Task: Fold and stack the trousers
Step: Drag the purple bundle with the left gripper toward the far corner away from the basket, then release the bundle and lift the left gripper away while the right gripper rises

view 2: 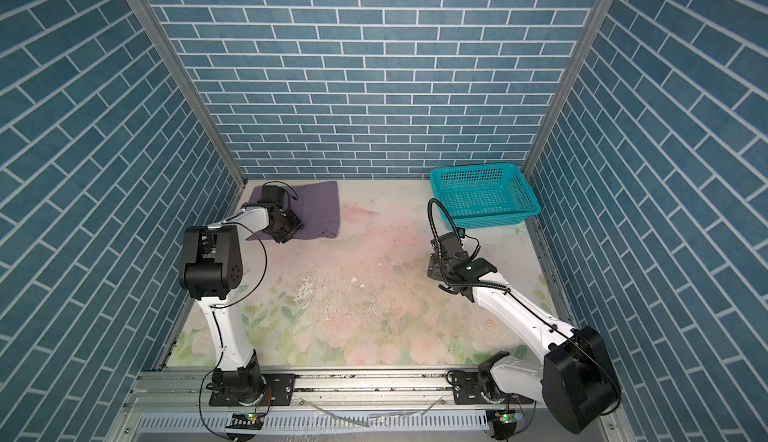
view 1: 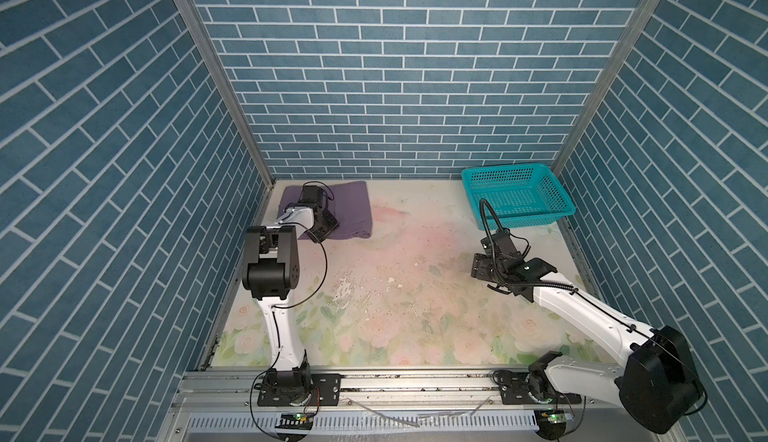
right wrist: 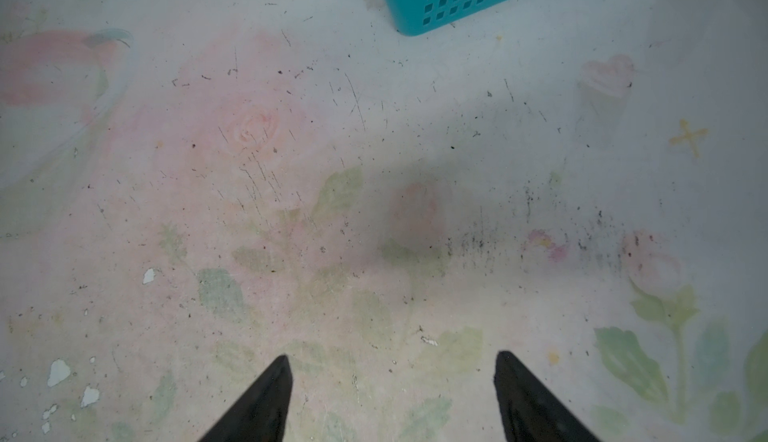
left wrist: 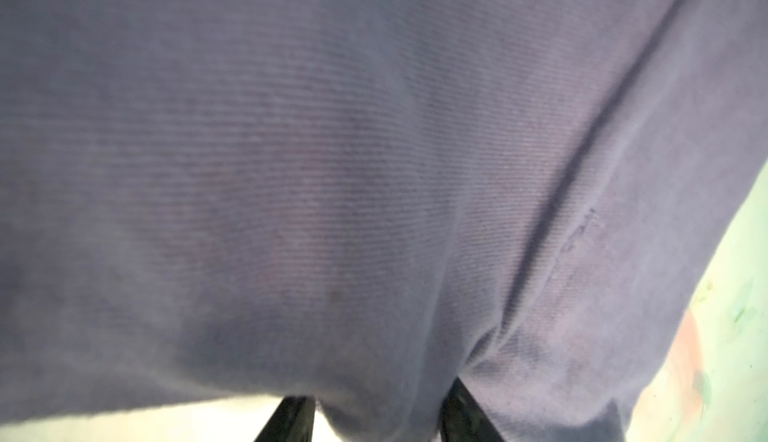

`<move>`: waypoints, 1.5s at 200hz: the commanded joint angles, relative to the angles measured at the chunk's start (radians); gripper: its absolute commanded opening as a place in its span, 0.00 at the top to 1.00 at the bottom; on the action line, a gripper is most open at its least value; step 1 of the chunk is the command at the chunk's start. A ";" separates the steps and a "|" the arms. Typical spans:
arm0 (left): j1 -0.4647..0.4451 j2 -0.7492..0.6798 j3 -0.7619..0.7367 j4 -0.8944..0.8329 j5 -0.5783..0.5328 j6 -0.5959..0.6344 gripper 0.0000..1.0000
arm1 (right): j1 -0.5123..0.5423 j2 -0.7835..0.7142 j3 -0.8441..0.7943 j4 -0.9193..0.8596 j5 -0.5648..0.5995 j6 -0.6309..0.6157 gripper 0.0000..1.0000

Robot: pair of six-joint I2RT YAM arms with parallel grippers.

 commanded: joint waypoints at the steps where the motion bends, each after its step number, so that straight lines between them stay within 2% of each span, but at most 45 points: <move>1: 0.030 0.067 0.012 -0.076 -0.054 0.015 0.51 | -0.011 0.006 -0.012 0.006 -0.012 -0.004 0.23; 69: 0.047 0.069 0.027 -0.061 -0.032 -0.001 0.50 | -0.026 -0.004 -0.011 -0.002 -0.023 -0.005 0.23; 102: 0.046 -0.046 -0.061 -0.027 -0.014 -0.004 0.50 | -0.029 -0.034 -0.003 -0.027 -0.016 -0.012 0.23; 125: 0.046 -0.214 -0.159 -0.029 -0.034 0.007 0.45 | -0.029 -0.082 0.002 -0.055 0.009 -0.035 0.23; 158: 0.046 -0.494 -0.278 -0.060 -0.059 0.024 0.30 | -0.031 -0.174 0.041 -0.119 0.066 -0.085 0.22; 203: 0.046 -0.866 -0.380 -0.187 -0.156 0.087 0.21 | -0.032 -0.339 0.098 -0.175 0.145 -0.163 0.21; 238: 0.046 -1.139 -0.440 -0.211 -0.232 0.108 0.08 | -0.032 -0.468 0.124 -0.145 0.204 -0.236 0.20; 243: 0.046 -1.170 -0.446 -0.206 -0.240 0.111 0.01 | -0.032 -0.482 0.126 -0.134 0.209 -0.252 0.20; 262: 0.046 -1.269 -0.481 -0.173 -0.247 0.117 0.01 | -0.032 -0.532 0.118 -0.086 0.257 -0.299 0.18; 272: 0.046 -1.323 -0.510 -0.149 -0.249 0.122 0.01 | -0.032 -0.547 0.114 -0.072 0.299 -0.319 0.01; 288: 0.046 -1.435 -0.575 -0.086 -0.249 0.129 0.01 | -0.032 -0.549 0.105 -0.055 0.351 -0.355 0.01; 300: 0.046 -1.546 -0.645 -0.023 -0.270 0.124 0.01 | -0.030 -0.543 0.095 -0.026 0.334 -0.416 0.01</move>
